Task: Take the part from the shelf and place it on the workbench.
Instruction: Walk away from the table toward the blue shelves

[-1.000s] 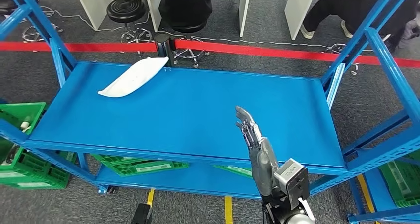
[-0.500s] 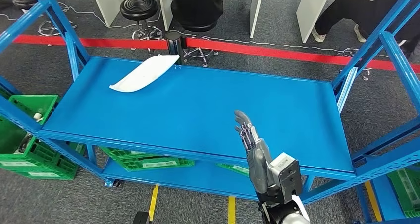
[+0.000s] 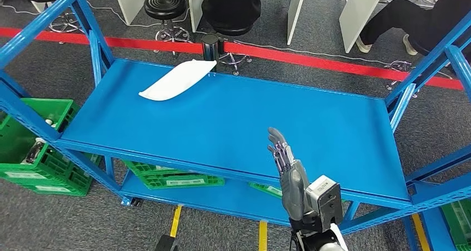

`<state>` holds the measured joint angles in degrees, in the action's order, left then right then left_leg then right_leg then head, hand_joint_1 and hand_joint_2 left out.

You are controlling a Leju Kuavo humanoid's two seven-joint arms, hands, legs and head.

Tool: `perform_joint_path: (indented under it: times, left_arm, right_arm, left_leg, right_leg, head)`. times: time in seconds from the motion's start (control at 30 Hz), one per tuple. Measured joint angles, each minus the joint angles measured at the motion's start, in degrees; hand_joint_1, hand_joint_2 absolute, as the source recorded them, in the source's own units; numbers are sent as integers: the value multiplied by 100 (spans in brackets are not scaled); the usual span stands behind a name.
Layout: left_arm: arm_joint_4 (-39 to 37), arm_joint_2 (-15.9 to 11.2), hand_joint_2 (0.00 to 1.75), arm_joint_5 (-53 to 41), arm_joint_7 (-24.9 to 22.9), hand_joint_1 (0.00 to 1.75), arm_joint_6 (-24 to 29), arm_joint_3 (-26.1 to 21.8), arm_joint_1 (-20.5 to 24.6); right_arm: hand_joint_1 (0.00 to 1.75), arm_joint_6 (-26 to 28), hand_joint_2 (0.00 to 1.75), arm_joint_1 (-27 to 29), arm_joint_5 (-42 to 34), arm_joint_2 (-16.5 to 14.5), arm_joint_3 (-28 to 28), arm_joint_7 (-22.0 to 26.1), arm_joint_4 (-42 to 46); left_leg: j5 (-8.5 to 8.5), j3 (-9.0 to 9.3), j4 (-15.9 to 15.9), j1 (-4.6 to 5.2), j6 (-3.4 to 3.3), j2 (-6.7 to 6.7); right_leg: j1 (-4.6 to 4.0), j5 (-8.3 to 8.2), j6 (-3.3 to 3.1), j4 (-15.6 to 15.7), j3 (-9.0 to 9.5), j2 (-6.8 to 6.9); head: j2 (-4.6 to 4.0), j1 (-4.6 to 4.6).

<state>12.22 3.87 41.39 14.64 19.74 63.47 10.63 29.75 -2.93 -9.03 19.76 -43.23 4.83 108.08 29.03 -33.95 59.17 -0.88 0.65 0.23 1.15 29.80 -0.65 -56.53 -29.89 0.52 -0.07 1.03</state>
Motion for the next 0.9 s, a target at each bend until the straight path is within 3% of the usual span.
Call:
perform_joint_path:
  times: [0.07, 0.17, 0.2, 0.33, 0.47, 0.63, 0.7, 0.77, 0.83, 0.87, 0.9]
  left_arm:
    - [0, -3, 0, -29, 14, 0, 12, 14, 0]
    - [0, -17, 0, -136, 240, 0, 58, 72, 0]
    - [0, -23, 0, -145, 362, 0, -11, 82, 1]
    - [0, -48, 0, -83, 588, 0, -564, 90, 0]
    - [0, -71, 0, -101, 614, 0, -602, 90, -1]
    - [0, -98, 0, -187, 573, 0, -582, 105, -7]
    - [0, -108, 0, -206, 530, 0, -579, 122, -16]
    - [0, -118, 0, -212, 496, 0, -580, 132, -31]
    - [-1, -130, 0, -220, 467, 0, -588, 147, -58]
    - [-1, -139, 0, -225, 456, 0, -593, 159, -76]
    - [-1, -149, 0, -230, 449, 0, -597, 172, -94]
  right_arm:
    - [0, 16, 0, 0, -3, -1, -1, 19, -11]
    - [0, 167, 0, 28, -110, -15, 1, 160, -86]
    - [0, 229, 0, 50, -182, -20, 4, 220, -121]
    - [0, 313, 0, 95, -370, -25, 16, 338, -230]
    - [0, 310, 0, 97, -399, -24, 17, 353, -307]
    - [0, 402, 0, 133, -600, -24, 34, 359, -387]
    - [0, 453, 0, 178, -792, -23, 68, 388, -411]
    - [0, 490, 0, 221, -954, -21, 122, 430, -449]
    - [0, 509, 0, 267, -1097, -20, 175, 466, -512]
    - [0, 512, 0, 289, -1153, -19, 193, 479, -549]
    - [0, 514, 0, 304, -1189, -18, 204, 489, -584]
  left_leg:
    - [1, 0, 1, 0, -2, -2]
    - [6, 1, 4, 0, -9, -13]
    - [8, 3, 4, -1, -12, -17]
    - [10, 9, 3, -12, -15, -21]
    - [16, 14, 6, -7, -19, -22]
    - [19, 21, 14, 40, -91, -30]
    - [-33, 41, -47, 20, -141, -28]
    - [-76, 58, -104, 0, -182, -24]
    - [-88, 54, -109, 21, -198, -25]
    - [-89, 53, -108, 34, -199, -28]
    - [-91, 51, -107, 45, -199, -32]
  right_leg:
    - [4, 0, 52, 9, 6, 0]
    - [17, 8, 224, 39, 22, 3]
    - [18, 12, 252, 42, 24, 4]
    - [9, 19, 274, 36, 23, 6]
    - [7, 25, 279, 33, 24, 7]
    - [46, 1, 359, 53, 40, 10]
    - [56, 73, 384, -4, 21, 8]
    - [54, 377, 386, -407, -137, 2]
    - [48, 759, 388, -1160, -444, -5]
    - [48, 854, 387, -1462, -567, -7]
    - [49, 831, 382, -1585, -614, -9]
  head:
    - [0, 6]
    - [0, 22]
    - [0, 22]
    - [0, 14]
    - [0, 12]
    - [0, -26]
    - [0, -30]
    - [0, 11]
    - [0, 74]
    - [0, 101]
    - [0, 121]
